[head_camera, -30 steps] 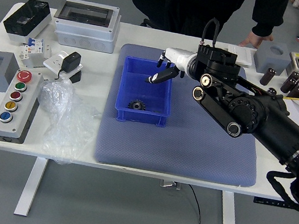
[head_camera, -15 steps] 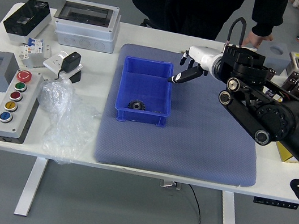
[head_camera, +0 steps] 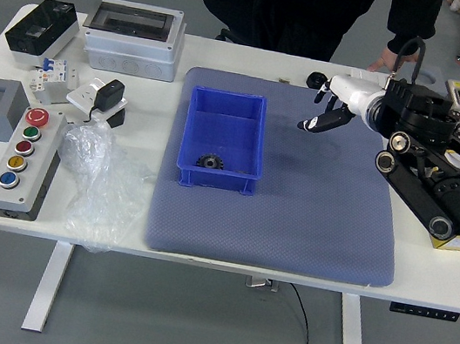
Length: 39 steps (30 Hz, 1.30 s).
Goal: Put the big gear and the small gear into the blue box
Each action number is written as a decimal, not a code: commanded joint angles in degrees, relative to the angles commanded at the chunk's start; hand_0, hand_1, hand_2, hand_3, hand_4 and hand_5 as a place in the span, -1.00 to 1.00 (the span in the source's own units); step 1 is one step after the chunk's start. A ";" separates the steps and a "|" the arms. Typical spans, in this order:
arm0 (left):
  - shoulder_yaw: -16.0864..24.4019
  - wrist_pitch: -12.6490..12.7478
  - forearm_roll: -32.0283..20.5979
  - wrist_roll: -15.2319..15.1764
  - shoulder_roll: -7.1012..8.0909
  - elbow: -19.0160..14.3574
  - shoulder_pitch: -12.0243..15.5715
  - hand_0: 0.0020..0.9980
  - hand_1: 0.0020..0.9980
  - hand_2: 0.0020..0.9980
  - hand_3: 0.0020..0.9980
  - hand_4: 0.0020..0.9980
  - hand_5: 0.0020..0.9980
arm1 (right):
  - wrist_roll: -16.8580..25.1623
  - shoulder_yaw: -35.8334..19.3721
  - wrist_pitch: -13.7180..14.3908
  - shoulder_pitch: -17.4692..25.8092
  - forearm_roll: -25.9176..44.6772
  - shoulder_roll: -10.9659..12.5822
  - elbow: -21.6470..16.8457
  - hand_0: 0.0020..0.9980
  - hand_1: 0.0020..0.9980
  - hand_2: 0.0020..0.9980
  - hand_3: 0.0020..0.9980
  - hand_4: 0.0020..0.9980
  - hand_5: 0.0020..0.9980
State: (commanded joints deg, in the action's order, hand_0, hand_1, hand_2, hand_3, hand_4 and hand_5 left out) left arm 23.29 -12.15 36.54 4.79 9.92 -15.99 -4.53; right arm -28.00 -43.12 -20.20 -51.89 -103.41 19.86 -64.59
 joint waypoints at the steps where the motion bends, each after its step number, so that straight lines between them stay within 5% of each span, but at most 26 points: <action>1: 0.06 0.00 0.00 0.00 -0.02 0.01 0.02 0.73 0.67 0.67 0.57 0.21 -0.26 | -0.04 -0.72 0.07 0.43 -0.33 0.52 -0.50 0.23 0.22 0.42 0.46 0.44 -0.13; 3: 0.29 0.00 0.09 -0.01 -0.04 0.00 0.07 0.73 0.67 0.67 0.57 0.21 -0.26 | -0.08 -2.23 0.32 1.24 -0.84 1.40 -1.36 0.41 0.39 0.59 0.52 0.28 -0.11; 8: 0.68 -0.02 0.24 -0.03 -0.12 0.00 0.00 0.73 0.67 0.67 0.57 0.21 -0.26 | 0.09 -5.39 1.39 3.22 -1.68 3.16 -3.50 0.41 0.39 0.59 0.52 0.28 -0.11; 9: 0.83 -0.02 0.34 -0.05 -0.14 -0.02 -0.05 0.73 0.67 0.67 0.57 0.21 -0.25 | 0.15 -5.93 1.63 3.74 -1.72 3.51 -3.91 0.66 0.57 0.69 0.56 0.10 -0.06; 20: 1.59 -0.04 0.60 -0.12 -0.22 -0.03 -0.11 0.73 0.67 0.67 0.57 0.21 -0.25 | -0.18 -13.30 2.65 9.84 -4.58 6.76 -8.72 0.75 0.67 0.76 0.57 -0.04 0.05; 21: 1.65 -0.04 0.63 -0.12 -0.24 -0.04 -0.11 0.73 0.67 0.67 0.57 0.21 -0.26 | -0.18 -13.97 2.63 10.32 -5.11 7.08 -9.25 0.81 0.73 0.80 0.58 -0.11 0.22; 27: 1.88 -0.07 0.73 -0.12 -0.46 -0.06 -0.18 0.73 0.67 0.67 0.57 0.21 -0.26 | 0.79 -17.20 3.24 13.44 -8.84 9.52 -12.78 0.88 0.76 0.85 0.61 -0.15 0.31; 38: 1.84 -0.12 0.67 -0.13 -0.64 -0.05 -0.19 0.73 0.67 0.67 0.57 0.21 -0.25 | 4.51 -21.51 6.76 19.76 -14.71 12.85 -17.05 0.95 0.80 0.87 0.65 -0.19 0.35; 39: 1.88 -0.12 0.71 -0.14 -0.65 -0.06 -0.21 0.73 0.67 0.67 0.57 0.21 -0.25 | 4.84 -21.96 7.22 20.50 -14.83 13.12 -17.35 0.99 0.81 0.90 0.74 -0.18 0.61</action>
State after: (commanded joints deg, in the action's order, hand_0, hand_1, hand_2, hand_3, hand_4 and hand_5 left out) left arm 25.17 -12.27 37.25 4.65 9.27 -16.05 -4.74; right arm -23.16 -65.08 -12.97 -31.39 -118.24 32.98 -81.94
